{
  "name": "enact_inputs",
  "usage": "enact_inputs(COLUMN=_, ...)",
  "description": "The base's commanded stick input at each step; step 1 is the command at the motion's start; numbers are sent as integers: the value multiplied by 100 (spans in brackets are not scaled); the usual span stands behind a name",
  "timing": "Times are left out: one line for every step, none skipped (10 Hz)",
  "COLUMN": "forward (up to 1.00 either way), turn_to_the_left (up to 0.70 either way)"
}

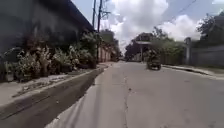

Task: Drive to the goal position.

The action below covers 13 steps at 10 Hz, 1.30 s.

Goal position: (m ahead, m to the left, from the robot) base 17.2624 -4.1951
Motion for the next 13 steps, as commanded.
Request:
enact_inputs(forward=79, turn_to_the_left=1)
enact_inputs(forward=79, turn_to_the_left=1)
enact_inputs(forward=84, turn_to_the_left=1)
enact_inputs(forward=88, turn_to_the_left=1)
enact_inputs(forward=91, turn_to_the_left=1)
enact_inputs(forward=95, turn_to_the_left=-5)
enact_inputs(forward=100, turn_to_the_left=-19)
enact_inputs(forward=100, turn_to_the_left=-39)
enact_inputs(forward=100, turn_to_the_left=-39)
enact_inputs(forward=100, turn_to_the_left=-33)
enact_inputs(forward=100, turn_to_the_left=-18)
enact_inputs(forward=100, turn_to_the_left=1)
enact_inputs(forward=100, turn_to_the_left=1)
